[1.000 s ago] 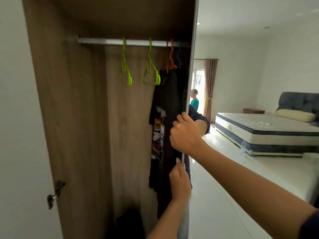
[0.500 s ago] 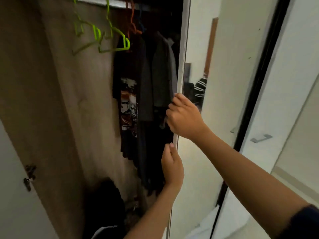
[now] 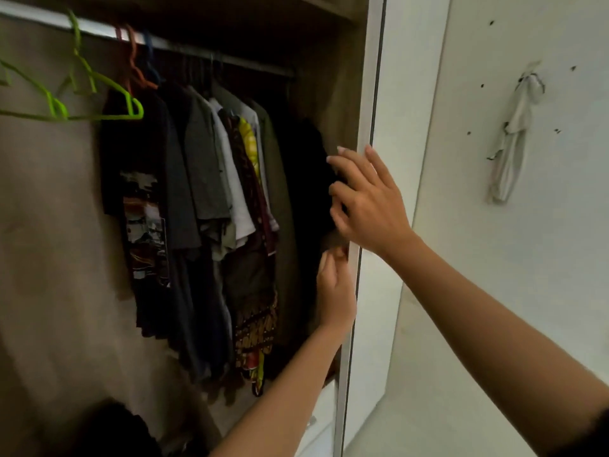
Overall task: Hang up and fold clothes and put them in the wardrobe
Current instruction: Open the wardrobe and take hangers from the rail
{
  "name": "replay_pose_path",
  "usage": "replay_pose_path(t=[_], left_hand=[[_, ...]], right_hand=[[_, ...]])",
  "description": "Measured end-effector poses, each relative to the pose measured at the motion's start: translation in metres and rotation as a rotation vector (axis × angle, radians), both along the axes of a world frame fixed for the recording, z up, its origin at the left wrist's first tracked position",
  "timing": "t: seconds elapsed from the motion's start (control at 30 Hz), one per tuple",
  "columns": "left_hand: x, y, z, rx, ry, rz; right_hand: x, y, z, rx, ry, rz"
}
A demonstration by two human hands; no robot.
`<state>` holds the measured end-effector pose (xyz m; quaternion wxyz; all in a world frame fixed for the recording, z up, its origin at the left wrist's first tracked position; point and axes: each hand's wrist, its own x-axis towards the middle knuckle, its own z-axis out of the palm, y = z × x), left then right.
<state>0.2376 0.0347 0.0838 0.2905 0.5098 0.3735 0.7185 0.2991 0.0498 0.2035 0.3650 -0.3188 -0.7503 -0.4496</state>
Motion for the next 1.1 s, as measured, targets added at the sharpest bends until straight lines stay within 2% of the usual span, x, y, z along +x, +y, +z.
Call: replay_pose_path(t=[0.17, 0.47, 0.7, 0.87, 1.1], left_hand=[[0.036, 0.002, 0.025, -0.035, 0.093, -0.150], [0.102, 0.038, 0.045, 0.036, 0.241, -0.205], [0.146, 0.084, 0.055, 0.118, 0.495, -0.055], [0.173, 0.117, 0.069, 0.173, 0.582, 0.010], [0.196, 0.175, 0.095, 0.369, 0.786, 0.163]], right_hand=[[0.033, -0.012, 0.025, -0.024, 0.050, -0.205], [0.101, -0.006, 0.038, -0.057, 0.094, -0.452], [0.148, 0.008, 0.036, -0.074, 0.147, -0.511], [0.184, 0.025, 0.030, -0.090, 0.148, -0.594], [0.231, 0.056, 0.026, -0.055, 0.122, -0.661]])
